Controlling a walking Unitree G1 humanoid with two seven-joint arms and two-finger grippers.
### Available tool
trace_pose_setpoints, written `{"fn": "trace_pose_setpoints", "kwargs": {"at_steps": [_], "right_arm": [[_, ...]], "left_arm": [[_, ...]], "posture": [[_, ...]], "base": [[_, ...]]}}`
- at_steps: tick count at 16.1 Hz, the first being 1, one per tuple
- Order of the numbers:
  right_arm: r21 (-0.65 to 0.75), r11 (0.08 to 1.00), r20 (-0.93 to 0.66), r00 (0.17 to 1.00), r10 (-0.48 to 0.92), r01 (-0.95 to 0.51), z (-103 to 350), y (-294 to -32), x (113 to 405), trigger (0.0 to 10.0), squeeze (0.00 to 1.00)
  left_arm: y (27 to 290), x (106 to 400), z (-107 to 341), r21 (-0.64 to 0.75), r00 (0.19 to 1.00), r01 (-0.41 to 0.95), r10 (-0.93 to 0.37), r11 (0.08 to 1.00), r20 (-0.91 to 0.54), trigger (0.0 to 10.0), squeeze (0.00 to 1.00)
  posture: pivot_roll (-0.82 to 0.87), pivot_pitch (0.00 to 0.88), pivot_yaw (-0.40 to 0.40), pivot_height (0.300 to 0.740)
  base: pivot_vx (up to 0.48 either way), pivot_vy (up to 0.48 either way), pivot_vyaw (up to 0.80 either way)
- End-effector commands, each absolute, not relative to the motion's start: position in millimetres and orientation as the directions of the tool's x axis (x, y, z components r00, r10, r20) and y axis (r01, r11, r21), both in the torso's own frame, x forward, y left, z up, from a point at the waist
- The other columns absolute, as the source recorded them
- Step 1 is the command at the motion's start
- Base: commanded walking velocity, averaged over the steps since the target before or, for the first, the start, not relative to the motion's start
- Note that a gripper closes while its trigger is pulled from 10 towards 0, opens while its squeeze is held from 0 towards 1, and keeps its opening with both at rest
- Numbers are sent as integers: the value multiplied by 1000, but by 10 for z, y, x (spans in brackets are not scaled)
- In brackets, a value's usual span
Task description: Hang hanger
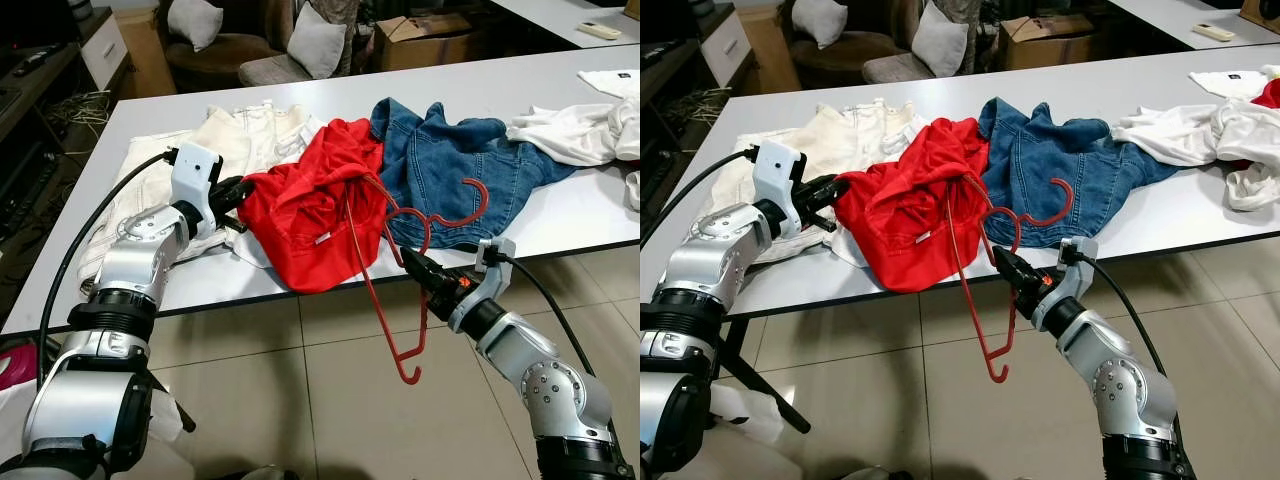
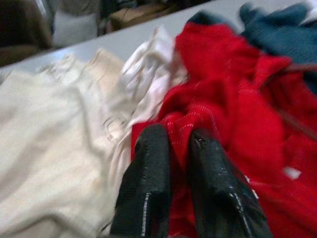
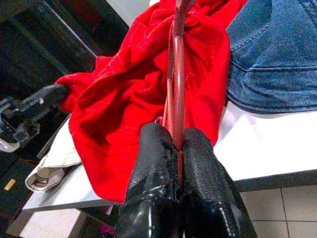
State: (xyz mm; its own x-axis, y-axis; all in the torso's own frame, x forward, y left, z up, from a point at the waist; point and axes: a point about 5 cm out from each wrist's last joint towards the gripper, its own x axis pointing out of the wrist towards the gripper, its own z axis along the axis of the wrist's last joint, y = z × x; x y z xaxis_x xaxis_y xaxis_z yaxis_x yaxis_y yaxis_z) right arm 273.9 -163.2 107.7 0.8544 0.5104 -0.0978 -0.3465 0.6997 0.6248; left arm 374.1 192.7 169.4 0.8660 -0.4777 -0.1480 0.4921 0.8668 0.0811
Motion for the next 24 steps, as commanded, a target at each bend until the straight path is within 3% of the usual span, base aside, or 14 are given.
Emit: {"fn": "trace_pose_setpoints", "kwargs": {"at_steps": [1, 5, 7, 8, 9, 11, 15, 18, 19, 20, 24], "right_arm": [[622, 689, -68, 851, 521, -372, 1122, -1624, 2729, 10000, 0], [621, 687, -66, 848, 526, -377, 1137, -1623, 2741, 10000, 0], [621, 685, -67, 846, 530, -380, 1134, -1612, 2743, 10000, 0], [622, 683, -66, 844, 533, -383, 1137, -1603, 2743, 10000, 0], [621, 680, -62, 841, 538, -389, 1149, -1595, 2745, 10000, 0], [620, 681, -62, 841, 537, -390, 1154, -1608, 2742, 10000, 0], [616, 688, -61, 847, 527, -384, 1164, -1642, 2722, 10000, 0], [618, 689, -59, 851, 521, -379, 1162, -1643, 2706, 10000, 0], [619, 688, -58, 851, 522, -379, 1163, -1644, 2708, 10000, 0], [619, 687, -57, 851, 522, -380, 1165, -1647, 2717, 10000, 0], [618, 687, -53, 852, 521, -382, 1179, -1646, 2737, 10000, 0]], "left_arm": [[1871, 3746, 1784, 69, 849, 528, -522, 847, -83, 10000, 1000], [1779, 3758, 1839, -87, 831, 554, -556, 828, 4, 10000, 1000], [1703, 3725, 1756, -58, 809, 584, -587, 809, -37, 10000, 1000], [1663, 3715, 1681, 21, 805, 590, -587, 807, -88, 10000, 1000], [1609, 3727, 1569, 151, 811, 583, -563, 798, -156, 10000, 31], [1575, 3757, 1496, 217, 822, 568, -534, 794, -198, 10000, 0], [1529, 3765, 1407, 164, 806, 582, -540, 796, -243, 10000, 0], [1608, 3785, 1314, 254, 845, 521, -449, 815, -291, 10000, 0], [1614, 3789, 1312, 257, 848, 515, -443, 818, -290, 5490, 0], [1629, 3797, 1315, 262, 859, 497, -426, 827, -284, 0, 0], [1693, 3805, 1307, 275, 881, 452, -377, 849, -285, 0, 0]], "posture": [[-199, 0, 115, 740], [-197, 0, 109, 740], [-198, 0, 107, 740], [-197, 0, 105, 740], [-199, 0, 104, 740], [-208, 0, 108, 740], [-223, 0, 120, 740], [-224, 0, 120, 740], [-221, 0, 116, 740], [-219, 0, 113, 740], [-218, 0, 113, 740]], "base": [[0, 0, 0], [0, 0, 0], [0, 0, 0], [0, 0, 0], [0, 0, 0], [0, 0, 0], [0, 0, 0], [0, 0, 0], [0, 0, 0], [0, 0, 0], [0, 0, 0]]}}
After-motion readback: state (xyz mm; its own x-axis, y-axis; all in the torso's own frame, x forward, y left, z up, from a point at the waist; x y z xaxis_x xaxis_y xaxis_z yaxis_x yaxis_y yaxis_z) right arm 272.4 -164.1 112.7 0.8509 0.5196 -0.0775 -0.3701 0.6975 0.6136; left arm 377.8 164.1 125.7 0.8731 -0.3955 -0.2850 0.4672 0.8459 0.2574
